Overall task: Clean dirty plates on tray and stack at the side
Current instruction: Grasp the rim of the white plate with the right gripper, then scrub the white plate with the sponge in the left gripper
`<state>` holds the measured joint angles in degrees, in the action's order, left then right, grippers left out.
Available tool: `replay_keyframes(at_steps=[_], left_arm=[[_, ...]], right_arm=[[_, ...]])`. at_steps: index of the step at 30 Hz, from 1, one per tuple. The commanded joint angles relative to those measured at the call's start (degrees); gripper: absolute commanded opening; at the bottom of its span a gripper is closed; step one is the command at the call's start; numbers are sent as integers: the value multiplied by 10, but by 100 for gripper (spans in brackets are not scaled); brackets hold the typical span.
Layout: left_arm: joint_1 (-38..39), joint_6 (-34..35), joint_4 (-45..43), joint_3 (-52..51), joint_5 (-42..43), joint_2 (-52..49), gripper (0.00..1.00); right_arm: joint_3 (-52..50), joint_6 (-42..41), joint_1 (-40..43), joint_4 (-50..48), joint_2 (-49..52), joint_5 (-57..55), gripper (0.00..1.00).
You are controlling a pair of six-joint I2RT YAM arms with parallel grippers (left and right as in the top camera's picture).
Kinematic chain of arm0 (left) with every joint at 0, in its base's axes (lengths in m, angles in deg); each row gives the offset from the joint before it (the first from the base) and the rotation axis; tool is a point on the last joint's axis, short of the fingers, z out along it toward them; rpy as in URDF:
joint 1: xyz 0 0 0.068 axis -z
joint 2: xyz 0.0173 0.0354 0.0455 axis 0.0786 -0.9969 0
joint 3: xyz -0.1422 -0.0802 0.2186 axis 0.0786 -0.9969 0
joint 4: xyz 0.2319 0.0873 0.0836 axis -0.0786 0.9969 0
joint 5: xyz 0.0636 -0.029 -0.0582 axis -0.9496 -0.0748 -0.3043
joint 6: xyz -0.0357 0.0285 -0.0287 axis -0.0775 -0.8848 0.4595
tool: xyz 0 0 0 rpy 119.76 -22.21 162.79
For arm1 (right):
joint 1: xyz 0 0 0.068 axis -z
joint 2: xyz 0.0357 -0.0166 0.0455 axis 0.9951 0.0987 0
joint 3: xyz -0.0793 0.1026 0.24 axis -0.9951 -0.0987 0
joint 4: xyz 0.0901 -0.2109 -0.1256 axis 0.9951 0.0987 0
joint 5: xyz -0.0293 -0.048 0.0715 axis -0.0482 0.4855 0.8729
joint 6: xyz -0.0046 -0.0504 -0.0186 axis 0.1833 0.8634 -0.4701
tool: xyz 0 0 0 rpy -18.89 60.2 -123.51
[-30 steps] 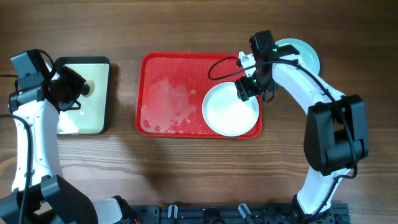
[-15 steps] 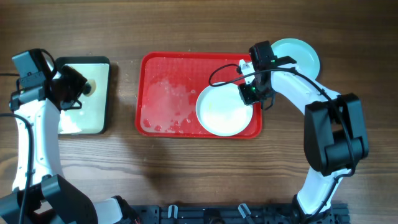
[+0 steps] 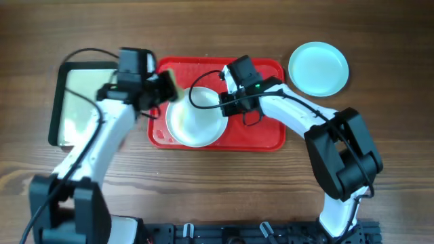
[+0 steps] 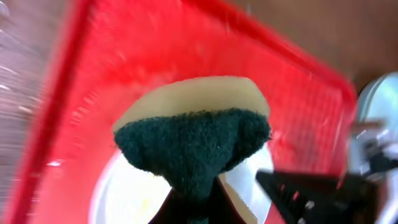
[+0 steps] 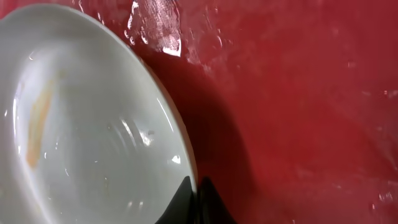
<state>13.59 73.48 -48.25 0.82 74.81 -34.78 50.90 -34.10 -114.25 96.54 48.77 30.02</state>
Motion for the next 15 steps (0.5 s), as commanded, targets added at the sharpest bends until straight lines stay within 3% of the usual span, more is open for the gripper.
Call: replay_keyframes(at_steps=[1, 12, 15], left_arm=[[42, 5, 1, -14, 10, -54, 4], [91, -32, -51, -14, 11, -157, 6], [91, -82, -47, -14, -16, -175, 6]], right_arm=[[-1, -17, 10, -16, 9, -16, 4], [-1, -31, 12, -32, 63, 28, 4], [-1, -31, 12, -29, 63, 34, 4]])
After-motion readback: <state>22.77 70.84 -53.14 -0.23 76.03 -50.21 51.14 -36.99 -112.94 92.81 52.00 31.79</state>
